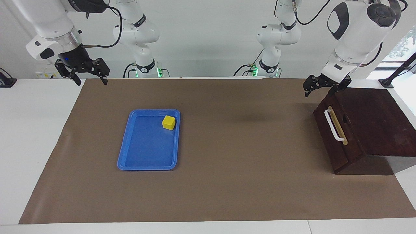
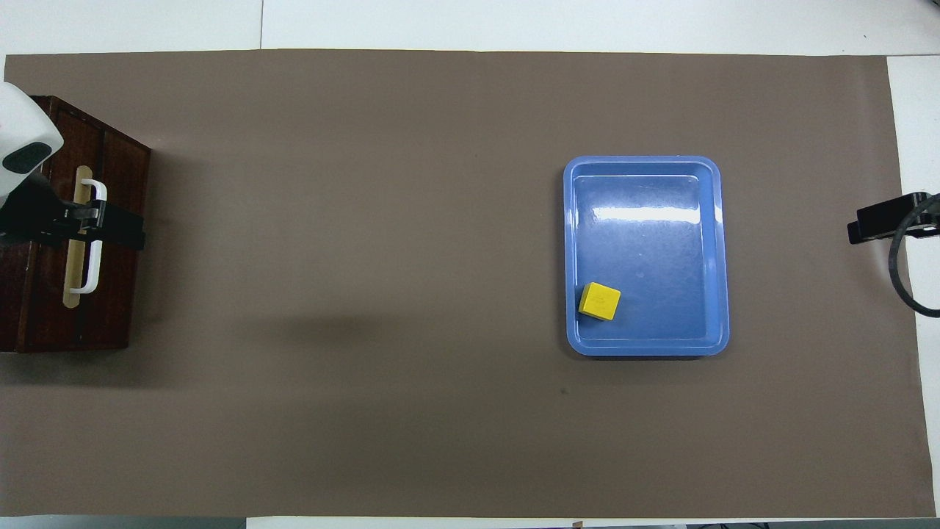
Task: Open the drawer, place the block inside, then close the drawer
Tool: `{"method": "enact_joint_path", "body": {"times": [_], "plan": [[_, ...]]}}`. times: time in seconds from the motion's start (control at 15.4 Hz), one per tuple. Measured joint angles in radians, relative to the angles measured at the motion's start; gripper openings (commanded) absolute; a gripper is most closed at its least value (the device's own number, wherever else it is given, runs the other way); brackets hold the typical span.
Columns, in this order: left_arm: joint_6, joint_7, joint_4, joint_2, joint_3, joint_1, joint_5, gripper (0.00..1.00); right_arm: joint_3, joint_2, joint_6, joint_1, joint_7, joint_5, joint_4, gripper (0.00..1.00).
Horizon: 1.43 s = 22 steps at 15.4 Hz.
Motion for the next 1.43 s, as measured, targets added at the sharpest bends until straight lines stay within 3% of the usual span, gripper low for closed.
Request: {"method": "enact_joint_path", "body": {"times": [0.84,1.04,1.43], "plan": [[0.0,0.0,0.0,0.0,0.0,0.0,0.0,1.0,0.0,0.0,-0.001,0.0,0.037,0.005,-0.007,1.0],[0.0,0.0,0.0,0.0,0.0,0.0,0.0,1.0,0.0,0.001,0.007,0.0,0.242,0.079,-0.05,1.0],[0.0,0.0,0.0,0.0,0.0,0.0,0.0,1.0,0.001,-0.008,0.189,0.037,0.691,0.244,-0.249,1.0]]}}
